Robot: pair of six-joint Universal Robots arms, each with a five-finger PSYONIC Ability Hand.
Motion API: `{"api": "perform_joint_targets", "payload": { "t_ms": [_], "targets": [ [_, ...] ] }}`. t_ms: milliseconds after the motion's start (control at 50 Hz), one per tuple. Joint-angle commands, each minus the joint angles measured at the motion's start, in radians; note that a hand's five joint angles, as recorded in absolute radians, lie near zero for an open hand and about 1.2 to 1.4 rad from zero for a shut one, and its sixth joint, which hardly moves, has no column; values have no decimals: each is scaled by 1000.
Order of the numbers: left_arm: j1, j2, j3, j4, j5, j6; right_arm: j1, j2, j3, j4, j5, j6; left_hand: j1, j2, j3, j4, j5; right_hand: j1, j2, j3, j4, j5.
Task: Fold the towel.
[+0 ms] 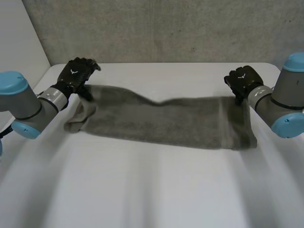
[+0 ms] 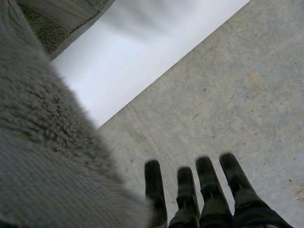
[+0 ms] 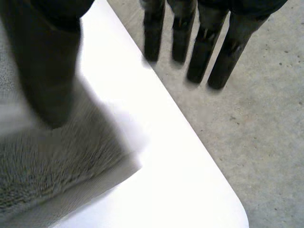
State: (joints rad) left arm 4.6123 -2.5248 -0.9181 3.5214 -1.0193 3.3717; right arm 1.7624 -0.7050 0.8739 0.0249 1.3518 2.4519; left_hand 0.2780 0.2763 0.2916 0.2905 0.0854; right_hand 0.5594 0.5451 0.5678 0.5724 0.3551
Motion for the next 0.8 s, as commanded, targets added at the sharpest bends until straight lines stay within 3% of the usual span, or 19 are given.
{"api": "perform_joint_targets", "payload": {
  "t_ms": [20, 140, 280, 420, 580, 720, 800],
  "targets": [
    [-1, 12, 7, 1, -41, 0, 9, 1, -21, -40, 35, 70, -94, -92, -107, -106, -76, -385, -371, -393, -398, -355],
    [-12, 73, -21, -7, -42, -2, 9, -83, 8, -63, 49, 194, -94, -92, -107, -106, -76, -385, -371, -393, -398, -355],
    [-9, 167, -117, -12, -41, -2, 8, -195, 109, -60, 43, 222, -94, -92, -107, -106, -76, -385, -371, -393, -398, -355],
    [11, 215, -157, 4, -25, -5, 8, -411, 409, -57, 29, 225, -82, -80, -96, -95, -64, -385, -371, -393, -398, -355],
    [28, 110, -50, -1, 25, 2, 2, -554, 677, -68, -51, 226, 62, 63, 48, 49, 80, -385, -371, -393, -398, -355],
    [29, -41, 114, -59, -54, 20, -3, -626, 780, -68, -76, 213, -73, -71, -87, -86, -55, -385, -371, -393, -398, -355],
    [31, -52, 133, -99, -56, 20, -5, -637, 795, -65, -79, 207, -70, -69, -84, -83, -52, -385, -371, -393, -398, -355]
  ]
}}
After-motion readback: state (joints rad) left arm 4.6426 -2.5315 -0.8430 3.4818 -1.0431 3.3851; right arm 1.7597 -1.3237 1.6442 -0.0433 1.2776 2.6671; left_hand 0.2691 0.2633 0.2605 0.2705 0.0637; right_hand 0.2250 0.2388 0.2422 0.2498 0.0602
